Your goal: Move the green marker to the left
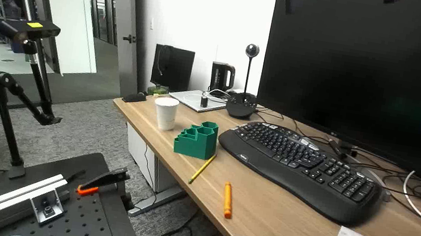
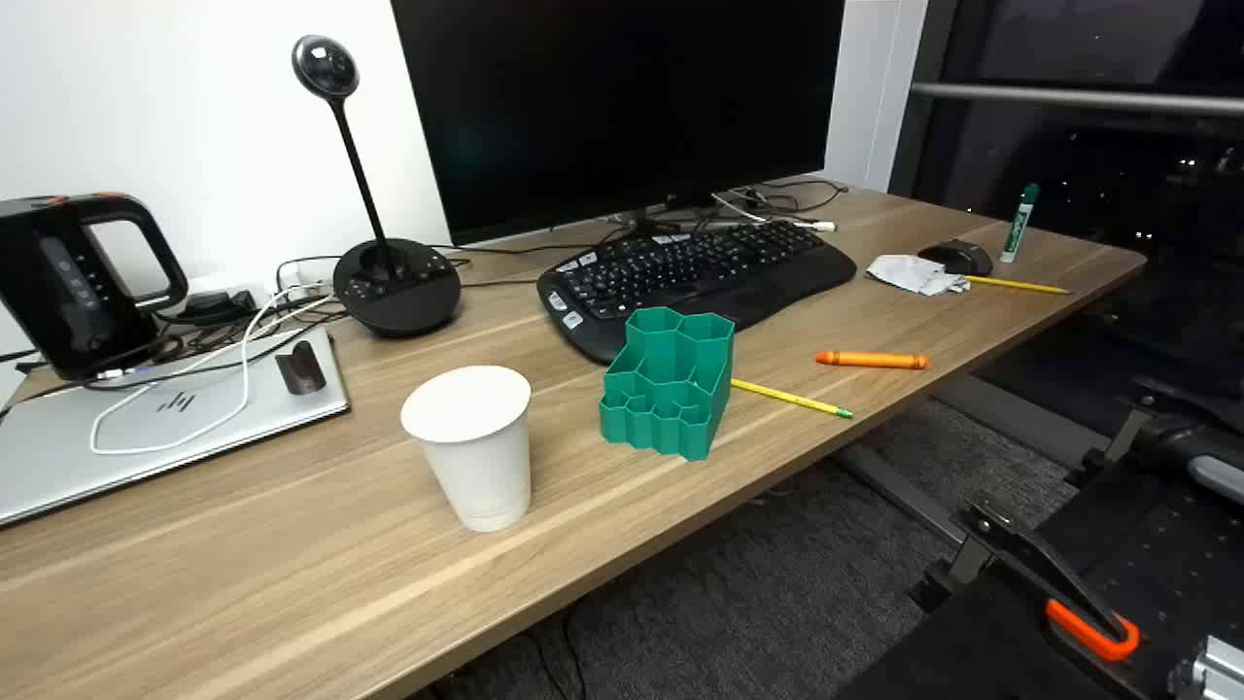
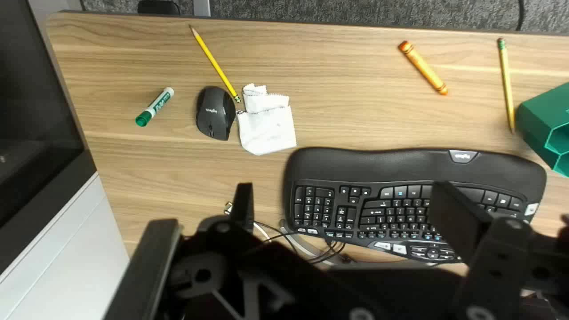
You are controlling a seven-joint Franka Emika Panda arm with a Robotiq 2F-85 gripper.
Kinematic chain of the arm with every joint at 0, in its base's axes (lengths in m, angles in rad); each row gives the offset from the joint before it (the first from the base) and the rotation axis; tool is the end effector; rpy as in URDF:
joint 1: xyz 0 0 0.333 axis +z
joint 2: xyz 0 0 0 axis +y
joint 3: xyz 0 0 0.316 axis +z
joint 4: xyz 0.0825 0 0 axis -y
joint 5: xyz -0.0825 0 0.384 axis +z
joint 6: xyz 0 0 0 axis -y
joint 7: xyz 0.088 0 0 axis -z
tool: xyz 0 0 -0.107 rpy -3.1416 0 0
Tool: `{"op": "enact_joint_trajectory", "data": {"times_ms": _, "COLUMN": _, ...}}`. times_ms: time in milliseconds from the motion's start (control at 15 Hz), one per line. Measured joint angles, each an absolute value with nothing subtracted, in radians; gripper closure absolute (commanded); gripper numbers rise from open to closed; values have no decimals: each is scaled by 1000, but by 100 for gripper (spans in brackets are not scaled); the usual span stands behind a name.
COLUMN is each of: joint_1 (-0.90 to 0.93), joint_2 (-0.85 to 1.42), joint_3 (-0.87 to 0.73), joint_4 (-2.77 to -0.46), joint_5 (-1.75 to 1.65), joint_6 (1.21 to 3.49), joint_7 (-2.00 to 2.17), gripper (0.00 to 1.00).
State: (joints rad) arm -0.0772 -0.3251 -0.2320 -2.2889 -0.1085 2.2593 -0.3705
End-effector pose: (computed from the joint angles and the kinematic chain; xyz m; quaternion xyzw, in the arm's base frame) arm 0.4547 -0.1558 0.5068 0.9878 0.0589 0.1327 0.0567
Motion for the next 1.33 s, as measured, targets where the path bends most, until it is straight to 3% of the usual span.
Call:
{"op": "enact_joint_trajectory", "data": {"times_ms": 933, "joint_1": -80, "joint_2": -312, "joint_3": -229, "joint_4": -2287, "joint_5": -124, "joint_6": 2263, "joint_7": -364, "gripper": 0}}
{"op": "enact_joint_trajectory", "data": {"times_ms": 1333, "joint_1": -125, "joint_2": -73, "joint_3": -232, "joint_4": -2197, "joint_5": -138, "joint_6": 2374, "joint_7": -305, "gripper": 0}}
